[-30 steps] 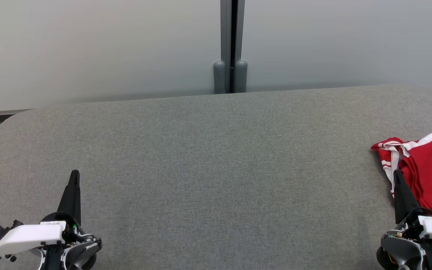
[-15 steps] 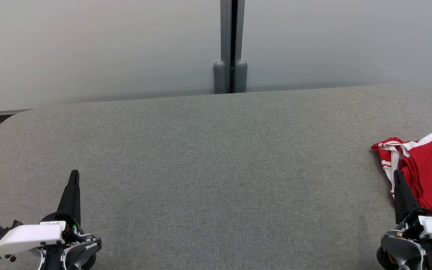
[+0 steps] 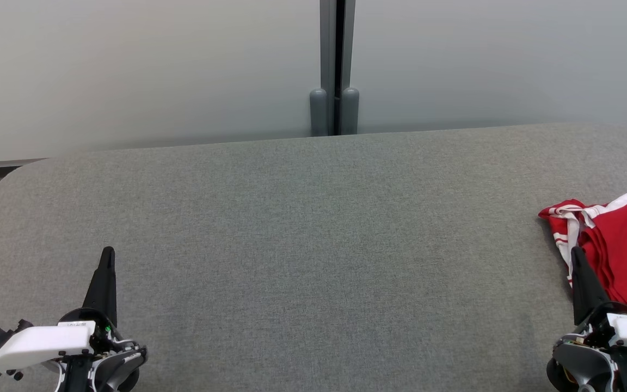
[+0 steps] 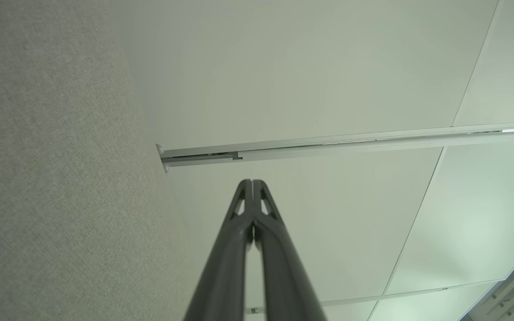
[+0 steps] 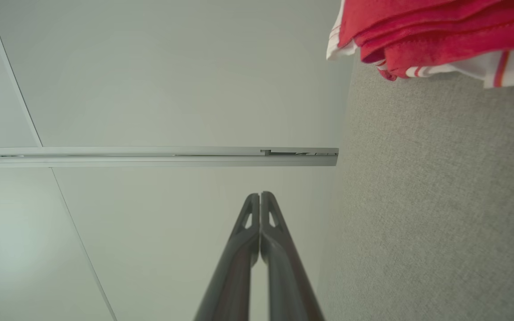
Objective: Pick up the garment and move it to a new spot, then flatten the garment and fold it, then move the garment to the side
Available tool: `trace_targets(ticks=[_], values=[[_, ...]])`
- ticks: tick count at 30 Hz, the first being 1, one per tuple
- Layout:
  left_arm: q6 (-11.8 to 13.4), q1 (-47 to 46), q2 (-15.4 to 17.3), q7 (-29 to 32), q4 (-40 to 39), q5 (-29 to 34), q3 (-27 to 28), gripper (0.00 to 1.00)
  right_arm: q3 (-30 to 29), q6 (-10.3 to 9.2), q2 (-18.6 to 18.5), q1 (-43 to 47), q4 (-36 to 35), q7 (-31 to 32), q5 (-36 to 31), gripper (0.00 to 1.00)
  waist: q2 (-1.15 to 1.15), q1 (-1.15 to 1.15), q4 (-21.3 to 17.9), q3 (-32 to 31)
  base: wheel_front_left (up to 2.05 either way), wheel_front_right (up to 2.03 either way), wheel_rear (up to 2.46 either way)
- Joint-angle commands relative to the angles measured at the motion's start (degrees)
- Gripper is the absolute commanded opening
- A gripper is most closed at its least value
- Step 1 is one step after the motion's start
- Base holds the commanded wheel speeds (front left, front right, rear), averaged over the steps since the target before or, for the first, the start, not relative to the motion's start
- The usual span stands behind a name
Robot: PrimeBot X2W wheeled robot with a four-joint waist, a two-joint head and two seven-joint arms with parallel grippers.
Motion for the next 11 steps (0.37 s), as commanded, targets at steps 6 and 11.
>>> trace_targets(ticks=[6, 11], values=[[-0.2, -0.7, 0.2, 0.2, 0.1, 0.2, 0.3, 0.0, -0.1, 0.0, -0.1, -0.5, 0.0, 0.2, -0.3, 0.0, 0.0, 0.0, 0.0, 0.0, 0.0, 0.0, 0.0], [-0.2, -0.7, 0.1, 0.2, 0.1, 0.3, 0.3, 0.0, -0.1, 0.0, -0.1, -0.5, 0.1, 0.2, -0.3, 0.0, 0.0, 0.0, 0.0, 0.0, 0.0, 0.0, 0.0]])
